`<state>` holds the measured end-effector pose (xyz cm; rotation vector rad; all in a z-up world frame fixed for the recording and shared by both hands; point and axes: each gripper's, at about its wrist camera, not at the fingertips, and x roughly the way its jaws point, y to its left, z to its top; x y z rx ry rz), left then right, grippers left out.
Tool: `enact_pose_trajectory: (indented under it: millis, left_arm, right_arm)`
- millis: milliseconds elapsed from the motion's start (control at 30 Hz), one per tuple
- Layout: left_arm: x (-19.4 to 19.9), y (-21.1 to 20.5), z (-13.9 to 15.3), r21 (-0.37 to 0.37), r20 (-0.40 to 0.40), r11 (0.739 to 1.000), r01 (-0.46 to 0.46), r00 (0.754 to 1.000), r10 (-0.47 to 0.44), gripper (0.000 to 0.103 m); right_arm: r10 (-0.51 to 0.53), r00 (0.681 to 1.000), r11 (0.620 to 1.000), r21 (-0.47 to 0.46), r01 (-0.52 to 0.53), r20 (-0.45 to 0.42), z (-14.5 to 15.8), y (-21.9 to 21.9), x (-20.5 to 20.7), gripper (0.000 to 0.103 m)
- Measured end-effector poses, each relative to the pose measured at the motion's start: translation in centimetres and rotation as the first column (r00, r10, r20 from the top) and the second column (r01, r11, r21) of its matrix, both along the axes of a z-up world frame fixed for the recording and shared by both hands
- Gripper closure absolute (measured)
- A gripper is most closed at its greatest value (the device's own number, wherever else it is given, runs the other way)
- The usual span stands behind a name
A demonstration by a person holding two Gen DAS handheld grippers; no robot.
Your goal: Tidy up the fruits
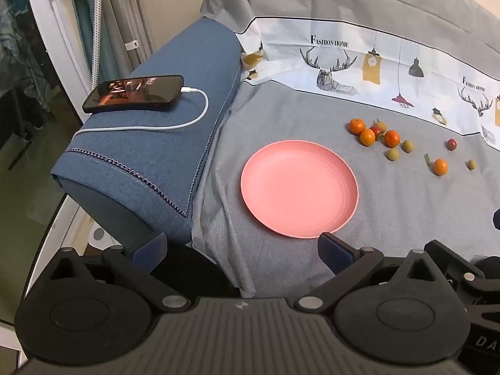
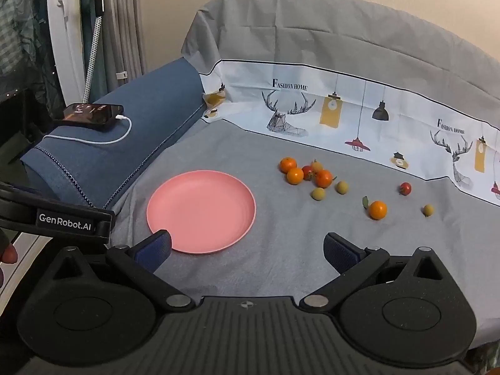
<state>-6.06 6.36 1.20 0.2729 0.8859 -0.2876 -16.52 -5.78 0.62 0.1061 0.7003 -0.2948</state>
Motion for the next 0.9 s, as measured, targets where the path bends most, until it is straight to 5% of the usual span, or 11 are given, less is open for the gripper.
enact_pose_trajectory:
  millis: [900]
  left_arm:
    - [-0.05, 0.12, -0.42, 0.005, -0.012, 1.0, -0.001, 1.0, 0.001, 0.0]
  right_arm:
    - [0.0, 1.0, 1.0, 0.002, 0.0, 0.001, -0.35, -0.32, -0.01, 0.001]
